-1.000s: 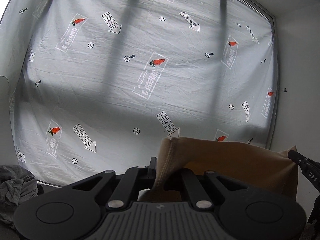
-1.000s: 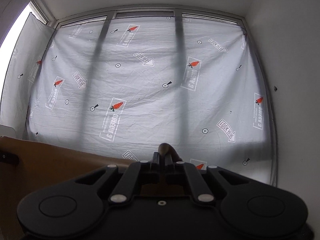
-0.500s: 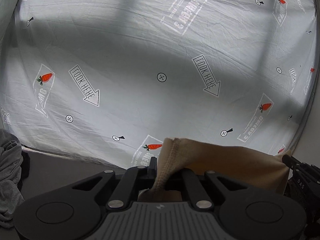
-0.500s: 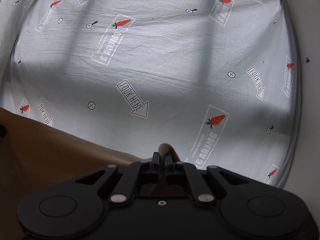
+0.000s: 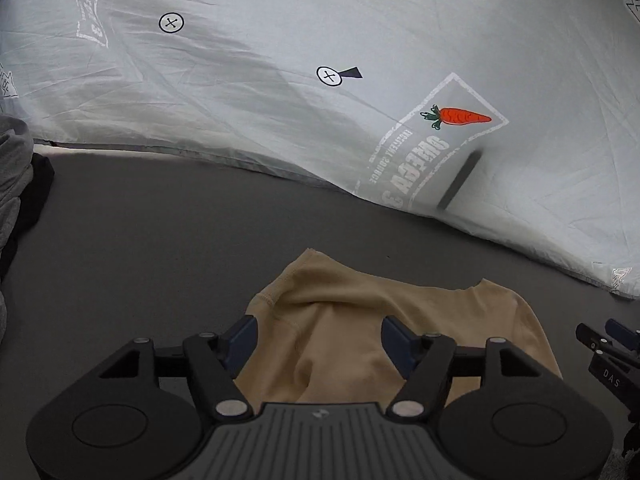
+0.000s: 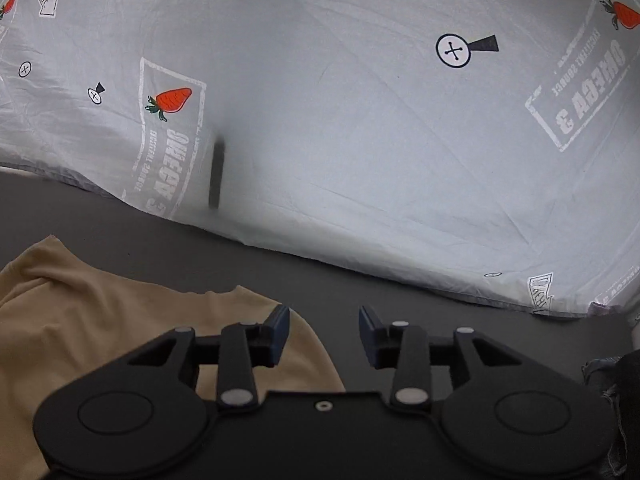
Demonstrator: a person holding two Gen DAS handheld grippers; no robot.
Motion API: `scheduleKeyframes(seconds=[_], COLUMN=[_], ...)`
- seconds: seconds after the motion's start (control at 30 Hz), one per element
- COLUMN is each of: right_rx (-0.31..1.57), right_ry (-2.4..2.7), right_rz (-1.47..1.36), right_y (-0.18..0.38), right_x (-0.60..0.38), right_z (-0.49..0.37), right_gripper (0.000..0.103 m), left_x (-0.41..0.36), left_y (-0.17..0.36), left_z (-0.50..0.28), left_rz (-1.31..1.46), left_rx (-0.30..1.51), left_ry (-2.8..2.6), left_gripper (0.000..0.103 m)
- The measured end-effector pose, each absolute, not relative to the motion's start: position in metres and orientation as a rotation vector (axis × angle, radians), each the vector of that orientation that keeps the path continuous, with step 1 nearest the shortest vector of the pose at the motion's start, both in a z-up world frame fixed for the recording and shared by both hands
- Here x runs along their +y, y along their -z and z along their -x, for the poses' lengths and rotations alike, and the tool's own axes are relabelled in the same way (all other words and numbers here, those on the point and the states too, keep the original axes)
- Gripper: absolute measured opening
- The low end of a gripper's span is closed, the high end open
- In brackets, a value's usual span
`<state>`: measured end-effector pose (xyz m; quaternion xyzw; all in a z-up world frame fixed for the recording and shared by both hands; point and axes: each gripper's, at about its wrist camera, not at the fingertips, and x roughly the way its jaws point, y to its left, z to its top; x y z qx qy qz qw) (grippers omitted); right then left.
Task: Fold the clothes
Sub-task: 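Lower the shirt onto the table and open both grippers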
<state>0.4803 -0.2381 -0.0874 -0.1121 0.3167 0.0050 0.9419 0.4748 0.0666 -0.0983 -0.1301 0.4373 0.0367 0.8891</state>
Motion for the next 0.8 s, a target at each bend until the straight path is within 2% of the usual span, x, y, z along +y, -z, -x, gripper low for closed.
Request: scheduleKeyframes(seconds=[0.13,0.3,0.4,0.57,0.8], right_rx=[0.725,0.822,0.870,0.941,0.942], right_ry=[0.007,0.029,0.083,0.075,0.108], right_rz=[0.171,0.097,0.073,0.136,0.168], right_y=[0.097,0.110,0.118,0.126,0.136], right_x=[-0.260,-0.287,-0.311,-0.333,-0.349], right_z=[-0.434,-0.376,-0.324,-0.239,-0.182], right_gripper=[0.052,0.065,0.070,0.072,0.071], left_x=[0.069,0.058,0.043,0.014,-0.005], left_y=[0.106,0.093,0.087,0.088,0.075], left_z=[-0.431,-0.357,-0.313,-0.261,-0.217], left_rz=[0.267,0.316,0.305,0.281,0.260], left_rx=[0.988,1.006,0.996,1.025,1.006], left_ry=[-0.099,-0.052,-0.031,0.025,0.045], left_gripper=[0.073,0.077,0.081,0.086,0.088])
